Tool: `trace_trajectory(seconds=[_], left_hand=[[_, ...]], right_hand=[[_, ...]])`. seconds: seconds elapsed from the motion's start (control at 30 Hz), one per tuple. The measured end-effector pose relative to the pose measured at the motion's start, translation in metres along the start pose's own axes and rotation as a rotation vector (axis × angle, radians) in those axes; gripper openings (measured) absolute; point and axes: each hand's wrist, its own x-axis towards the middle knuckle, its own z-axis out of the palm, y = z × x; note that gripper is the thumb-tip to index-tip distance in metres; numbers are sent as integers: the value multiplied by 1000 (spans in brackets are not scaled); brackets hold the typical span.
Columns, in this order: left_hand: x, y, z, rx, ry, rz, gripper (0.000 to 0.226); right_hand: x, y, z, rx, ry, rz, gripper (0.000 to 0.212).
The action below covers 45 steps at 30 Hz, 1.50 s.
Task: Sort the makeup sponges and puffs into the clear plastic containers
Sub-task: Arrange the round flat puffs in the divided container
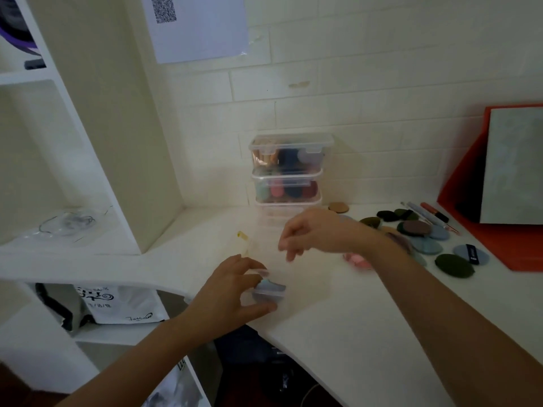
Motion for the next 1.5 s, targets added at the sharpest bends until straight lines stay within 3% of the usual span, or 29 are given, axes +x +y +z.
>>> trace_trajectory(seconds=[0.13,0.23,0.4,0.57,0.67,0.73,0.97,1.17,1.23,1.33,1.5], left_hand=[[0,4,-2,-88,-9,-25,34],[-1,5,-1,-76,-22,-28,29],[1,3,1,-54,-22,-37,37],[2,1,2,-55,-29,-39,53],[2,2,0,-47,-70,-50,46],[4,2,0,-24,-76,-38,41],[7,5,0,-9,-142,-65,65],[13,8,-9,91,-325,-101,73],[16,10,-11,161,-381,-114,77],[21,15,-15,251,-469,-146,61],[27,27,-16,293,-477,-183,56]], right_hand=[[7,50,-27,57,418,147,11],[12,85,-33,-44,535,364,11],[23,110,-25,-178,464,478,27],[39,123,-25,-312,411,472,17],[53,143,-20,-463,341,571,41],[57,150,-15,-538,342,589,41],[52,142,-18,-368,531,446,33],[37,96,-35,-149,642,97,16],[27,72,-35,-77,567,7,16],[13,40,-28,-42,411,-49,15],[-7,5,-14,-107,277,-56,14]])
